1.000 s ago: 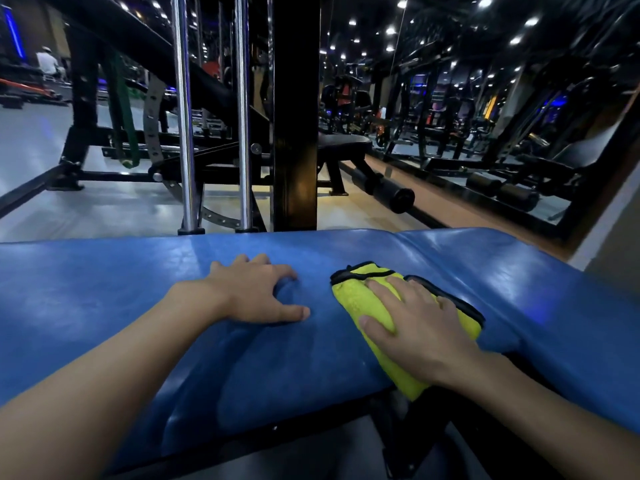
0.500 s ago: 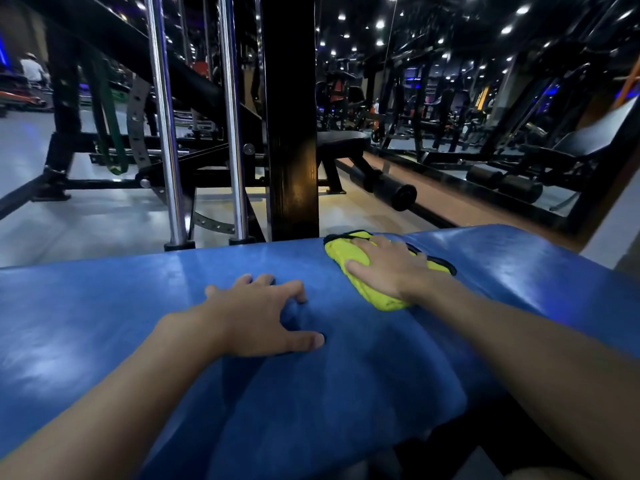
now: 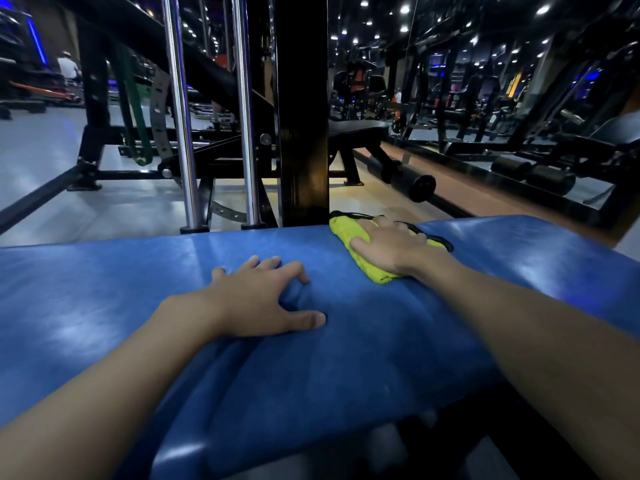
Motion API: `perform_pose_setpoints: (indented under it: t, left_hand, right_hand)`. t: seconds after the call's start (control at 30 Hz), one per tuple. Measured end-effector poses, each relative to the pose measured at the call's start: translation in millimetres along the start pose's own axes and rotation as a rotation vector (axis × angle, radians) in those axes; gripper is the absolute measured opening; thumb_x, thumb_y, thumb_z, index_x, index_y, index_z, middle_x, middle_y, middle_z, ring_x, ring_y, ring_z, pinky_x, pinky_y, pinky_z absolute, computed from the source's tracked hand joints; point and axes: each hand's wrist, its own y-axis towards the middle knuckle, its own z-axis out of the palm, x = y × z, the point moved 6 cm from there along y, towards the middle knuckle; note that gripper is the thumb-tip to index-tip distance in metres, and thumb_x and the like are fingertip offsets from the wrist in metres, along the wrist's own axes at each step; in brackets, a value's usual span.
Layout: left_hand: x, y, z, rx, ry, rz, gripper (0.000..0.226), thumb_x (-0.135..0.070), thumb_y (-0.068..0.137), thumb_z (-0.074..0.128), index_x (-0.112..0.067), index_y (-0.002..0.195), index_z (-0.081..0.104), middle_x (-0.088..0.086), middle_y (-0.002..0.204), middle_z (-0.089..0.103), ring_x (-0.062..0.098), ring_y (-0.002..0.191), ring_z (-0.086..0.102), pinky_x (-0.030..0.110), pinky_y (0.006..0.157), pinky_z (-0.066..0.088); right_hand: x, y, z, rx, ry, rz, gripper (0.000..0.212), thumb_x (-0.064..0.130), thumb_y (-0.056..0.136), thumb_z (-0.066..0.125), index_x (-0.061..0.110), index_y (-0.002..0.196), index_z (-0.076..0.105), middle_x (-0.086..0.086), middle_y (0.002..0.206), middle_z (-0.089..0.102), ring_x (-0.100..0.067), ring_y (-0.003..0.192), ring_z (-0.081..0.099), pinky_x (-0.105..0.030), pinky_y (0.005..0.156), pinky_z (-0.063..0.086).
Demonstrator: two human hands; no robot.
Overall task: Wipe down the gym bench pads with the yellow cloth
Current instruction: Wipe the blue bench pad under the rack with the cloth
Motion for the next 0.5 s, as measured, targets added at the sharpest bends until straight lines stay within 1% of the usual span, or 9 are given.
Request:
perform_pose_setpoints:
  t: [0.07, 0.13, 0.17, 0.27, 0.3, 0.37, 0.43, 0.5]
  left_hand:
    - [-0.8, -0.2, -0.8, 0.005, 0.003, -0.011, 0.070, -0.095, 0.065, 0.040, -0.054, 0.122, 0.037, -0.019, 0.128, 0.043, 0.015, 0.132, 0.035, 0.057, 0.103, 0.029]
    - [-1.7, -1.4, -1.0, -0.009, -0.004, -0.020, 0.064, -0.090, 0.072, 0.046, -0.054, 0.124, 0.038, -0.018, 0.131, 0.044, 0.016, 0.134, 0.034, 0.058, 0.106, 0.027]
    - [-1.6, -2.1, -0.9, -0.019, -0.011, -0.024, 0.065, -0.091, 0.071, 0.045, -0.054, 0.124, 0.039, -0.018, 0.133, 0.043, 0.016, 0.136, 0.034, 0.059, 0.107, 0.026]
    - [-0.6, -7.0, -1.4, -0.047, -0.034, -0.057, 0.079, -0.098, 0.058, 0.037, -0.058, 0.126, 0.039, -0.014, 0.143, 0.041, 0.017, 0.140, 0.033, 0.060, 0.111, 0.025]
    - [-1.0, -9.4, -2.6, -0.065, -0.030, -0.070, 0.080, -0.098, 0.060, 0.040, -0.058, 0.129, 0.040, -0.011, 0.147, 0.039, 0.018, 0.141, 0.033, 0.060, 0.111, 0.026]
    - [-3.8, -15.7, -7.1, -0.111, -0.018, -0.086, 0.076, -0.091, 0.070, 0.048, -0.054, 0.136, 0.038, -0.008, 0.154, 0.035, 0.021, 0.143, 0.033, 0.059, 0.112, 0.027]
    - [-5.9, -21.4, -12.1, -0.136, -0.045, -0.091, 0.079, -0.089, 0.072, 0.050, -0.051, 0.141, 0.037, -0.007, 0.155, 0.035, 0.023, 0.142, 0.036, 0.058, 0.112, 0.029]
    - [-3.0, -27.0, -14.2, -0.100, -0.101, -0.110, 0.093, -0.097, 0.060, 0.043, -0.051, 0.141, 0.037, -0.006, 0.152, 0.038, 0.024, 0.138, 0.042, 0.057, 0.112, 0.031]
  right_hand:
    - [-1.5, -20.9, 2.4, -0.023, -0.009, -0.030, 0.066, 0.063, 0.090, 0.022, 0.044, 0.153, 0.016, 0.004, 0.163, 0.016, -0.034, 0.147, 0.018, -0.068, 0.110, 0.016]
    - [-4.0, -45.2, 5.1, -0.036, -0.022, -0.051, 0.065, 0.063, 0.091, 0.021, 0.045, 0.153, 0.015, 0.006, 0.164, 0.014, -0.032, 0.148, 0.016, -0.066, 0.111, 0.016]
    - [-5.6, -58.3, 6.6, -0.036, -0.025, -0.057, 0.064, 0.063, 0.091, 0.021, 0.045, 0.153, 0.015, 0.008, 0.164, 0.013, -0.030, 0.148, 0.014, -0.064, 0.112, 0.015]
    - [-7.9, -97.2, 8.5, -0.032, -0.023, -0.080, 0.063, 0.064, 0.093, 0.021, 0.044, 0.153, 0.014, 0.010, 0.164, 0.009, -0.027, 0.149, 0.010, -0.062, 0.114, 0.013]
    - [-7.6, -108.9, 8.1, -0.037, -0.030, -0.085, 0.063, 0.064, 0.094, 0.021, 0.044, 0.153, 0.014, 0.009, 0.164, 0.009, -0.027, 0.149, 0.010, -0.062, 0.114, 0.012]
    - [-7.5, -132.2, 8.6, -0.049, -0.049, -0.081, 0.062, 0.064, 0.095, 0.022, 0.044, 0.153, 0.014, 0.009, 0.164, 0.009, -0.026, 0.150, 0.009, -0.061, 0.115, 0.012]
    - [-8.2, -155.4, 11.2, -0.072, -0.061, -0.078, 0.062, 0.065, 0.095, 0.021, 0.045, 0.153, 0.013, 0.009, 0.165, 0.007, -0.025, 0.151, 0.006, -0.060, 0.116, 0.010]
    - [-9.1, -175.4, 15.7, -0.105, -0.067, -0.081, 0.065, 0.069, 0.092, 0.017, 0.046, 0.152, 0.010, 0.009, 0.165, 0.005, -0.024, 0.151, 0.004, -0.060, 0.117, 0.007]
